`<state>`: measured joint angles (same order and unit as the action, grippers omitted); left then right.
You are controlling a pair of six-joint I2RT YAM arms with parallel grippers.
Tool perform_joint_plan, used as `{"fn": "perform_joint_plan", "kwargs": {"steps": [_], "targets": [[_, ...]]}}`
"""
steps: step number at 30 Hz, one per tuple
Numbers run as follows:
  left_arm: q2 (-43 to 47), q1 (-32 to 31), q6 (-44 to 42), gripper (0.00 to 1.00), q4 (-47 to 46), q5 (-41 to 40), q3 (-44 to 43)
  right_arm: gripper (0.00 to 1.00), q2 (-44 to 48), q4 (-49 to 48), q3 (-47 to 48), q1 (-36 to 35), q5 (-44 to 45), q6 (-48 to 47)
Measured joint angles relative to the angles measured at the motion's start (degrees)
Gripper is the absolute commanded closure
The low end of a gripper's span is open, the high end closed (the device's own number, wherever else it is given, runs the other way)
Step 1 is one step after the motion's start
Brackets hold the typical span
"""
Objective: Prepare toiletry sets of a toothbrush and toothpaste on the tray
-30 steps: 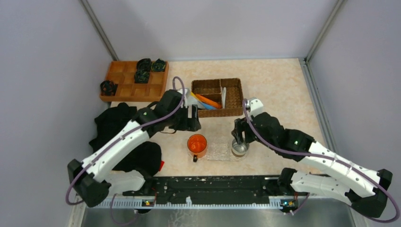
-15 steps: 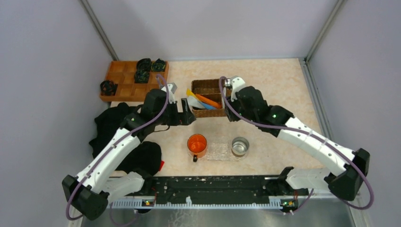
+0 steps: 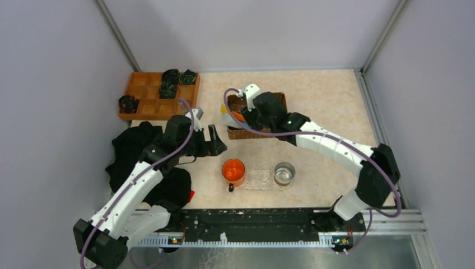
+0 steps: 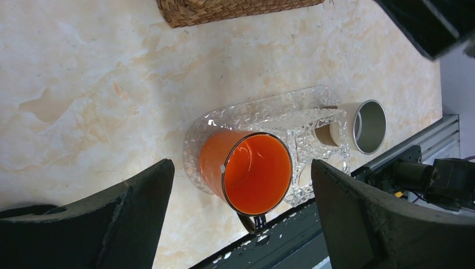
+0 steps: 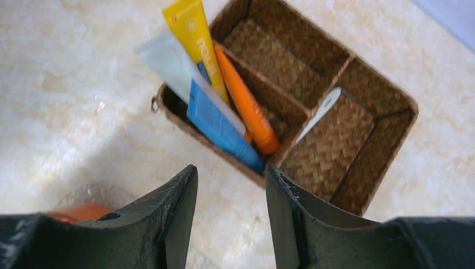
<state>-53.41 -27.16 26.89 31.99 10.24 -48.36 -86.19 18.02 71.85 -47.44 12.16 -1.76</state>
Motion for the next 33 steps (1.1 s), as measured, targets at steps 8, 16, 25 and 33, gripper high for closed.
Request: {"fn": "perform_joint_plan", "kwargs": {"steps": [8, 16, 25, 33], "targets": [[1.4, 0.0, 0.0, 0.02, 0.2, -0.4, 1.3, 0.57, -13.5, -3.5, 10.1, 0.0, 1.0, -3.3], [2.5, 0.3, 0.0, 0.02, 1.0, -2.8, 1.3, 0.57, -18.9, -2.3, 12.4, -0.9, 1.9, -5.8], [2.4, 0.3, 0.0, 0.02, 1.1, -3.2, 1.9, 0.57, -19.5, -2.2, 12.4, -1.3, 2.3, -6.8], [2.4, 0.5, 0.0, 0.02, 1.2, -3.2, 2.4, 0.57, -19.3, -3.6, 11.7, -1.6, 2.3, -6.8]]}}
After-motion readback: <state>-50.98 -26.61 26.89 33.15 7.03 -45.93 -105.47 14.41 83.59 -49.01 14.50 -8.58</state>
